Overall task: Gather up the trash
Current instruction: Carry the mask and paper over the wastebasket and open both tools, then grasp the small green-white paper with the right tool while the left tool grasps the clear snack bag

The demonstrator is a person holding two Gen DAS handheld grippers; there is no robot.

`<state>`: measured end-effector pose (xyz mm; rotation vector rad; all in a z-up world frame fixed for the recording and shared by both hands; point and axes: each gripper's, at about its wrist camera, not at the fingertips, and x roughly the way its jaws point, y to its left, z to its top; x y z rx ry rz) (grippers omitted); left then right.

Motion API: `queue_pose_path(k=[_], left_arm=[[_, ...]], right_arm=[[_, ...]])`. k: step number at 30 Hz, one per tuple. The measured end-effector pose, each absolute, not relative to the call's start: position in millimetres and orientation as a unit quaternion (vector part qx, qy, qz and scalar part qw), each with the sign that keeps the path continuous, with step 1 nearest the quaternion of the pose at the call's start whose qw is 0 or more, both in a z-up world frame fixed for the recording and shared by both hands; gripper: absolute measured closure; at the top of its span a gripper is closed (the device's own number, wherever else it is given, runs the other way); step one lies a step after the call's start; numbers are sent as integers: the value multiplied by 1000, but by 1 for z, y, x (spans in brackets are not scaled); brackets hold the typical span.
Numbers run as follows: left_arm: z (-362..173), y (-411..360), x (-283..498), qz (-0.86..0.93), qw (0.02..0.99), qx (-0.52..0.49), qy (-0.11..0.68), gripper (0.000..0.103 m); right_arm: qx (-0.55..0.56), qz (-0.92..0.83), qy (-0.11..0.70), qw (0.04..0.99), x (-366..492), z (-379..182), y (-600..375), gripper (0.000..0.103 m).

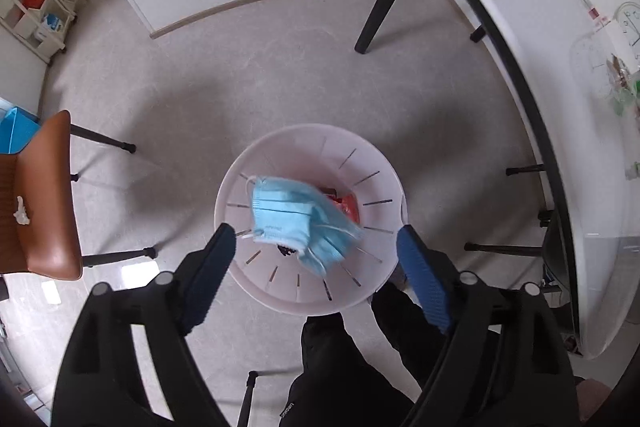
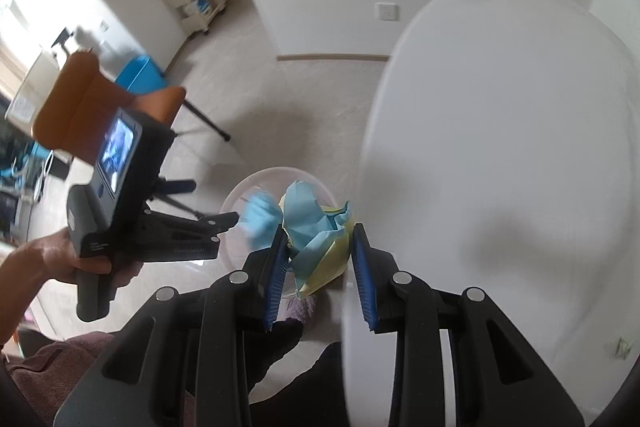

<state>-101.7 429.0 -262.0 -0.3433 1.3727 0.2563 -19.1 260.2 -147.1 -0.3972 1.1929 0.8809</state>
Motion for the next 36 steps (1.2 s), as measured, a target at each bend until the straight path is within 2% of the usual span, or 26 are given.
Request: queue_pose_path(k=[4, 10, 11, 13, 15, 19, 36], left_arm=[[-245, 440, -115, 156, 750, -173, 619, 12], [-205, 450, -137, 206, 764, -187, 583, 8], [-198, 452, -141, 212, 766, -188, 577, 8], [-195, 461, -145, 214, 765, -191, 577, 8], [-192, 462, -147, 218, 763, -190, 578, 8], [-185, 457, -147, 217, 768, -183, 574, 8], [-165, 411, -116, 167, 792, -154, 566, 8]], right_arm=[[-197, 415, 543, 703, -30, -159, 280, 71], [-224, 441, 551, 672, -49, -181, 311, 69], [-229, 446, 551, 667, -52, -186, 316, 64], [-235, 447, 555, 661, -55, -192, 321, 31], [-240, 433, 548, 674, -52, -193, 325, 18], [-234, 425, 546, 683, -49, -183, 319, 10], [-178, 361, 554, 728, -23, -163, 256, 7]])
